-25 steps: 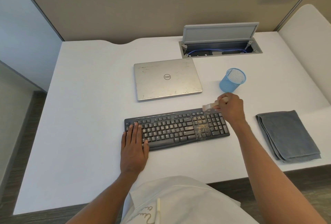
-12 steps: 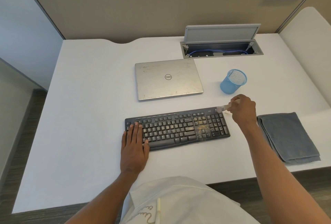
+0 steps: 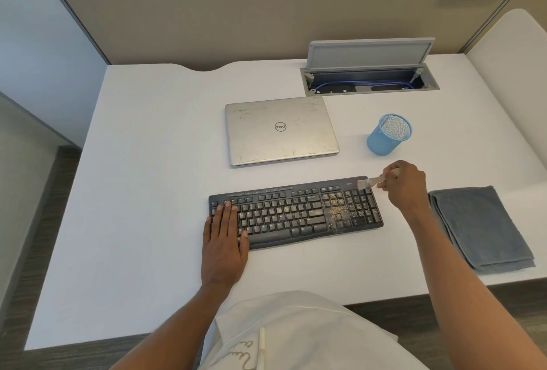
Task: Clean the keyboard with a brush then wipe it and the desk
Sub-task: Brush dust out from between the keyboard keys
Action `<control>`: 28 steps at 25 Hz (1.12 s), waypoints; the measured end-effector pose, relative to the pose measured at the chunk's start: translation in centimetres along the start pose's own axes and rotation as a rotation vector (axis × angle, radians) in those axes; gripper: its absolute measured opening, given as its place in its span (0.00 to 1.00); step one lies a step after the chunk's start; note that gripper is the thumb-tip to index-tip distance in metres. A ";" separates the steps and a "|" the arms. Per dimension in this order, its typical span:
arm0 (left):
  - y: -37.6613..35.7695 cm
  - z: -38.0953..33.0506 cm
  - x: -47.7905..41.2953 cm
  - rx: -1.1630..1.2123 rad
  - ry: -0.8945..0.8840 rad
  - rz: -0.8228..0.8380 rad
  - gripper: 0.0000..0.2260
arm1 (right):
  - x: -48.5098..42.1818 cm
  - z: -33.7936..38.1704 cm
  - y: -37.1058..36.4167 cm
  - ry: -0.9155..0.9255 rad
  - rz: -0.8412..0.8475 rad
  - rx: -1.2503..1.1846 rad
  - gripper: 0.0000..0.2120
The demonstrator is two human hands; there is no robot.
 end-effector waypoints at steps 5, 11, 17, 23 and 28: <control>0.1 -0.1 0.0 0.011 0.001 -0.007 0.28 | 2.7 3.6 -0.8 0.148 -0.048 -0.088 0.07; 0.2 -0.1 0.0 0.009 0.003 -0.002 0.28 | 4.7 6.9 -6.1 0.300 0.023 -0.023 0.09; 0.2 -0.2 0.1 0.009 0.002 -0.002 0.28 | 5.1 6.1 -7.1 0.276 0.088 0.297 0.10; 0.2 -0.2 0.1 0.000 -0.002 -0.001 0.28 | 4.5 8.4 -5.8 0.335 0.029 0.253 0.06; 0.2 -0.2 0.1 0.003 -0.008 -0.007 0.28 | 4.6 8.5 -7.3 0.322 0.095 0.363 0.06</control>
Point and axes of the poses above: each hand's wrist, its own x-axis away from the middle knuckle, its own y-axis out of the back of the hand, z = x × y, the point moved 4 cm from there along -x, towards the middle knuckle, and after that the axes turned 13 degrees about z, right-handed, at the moved point
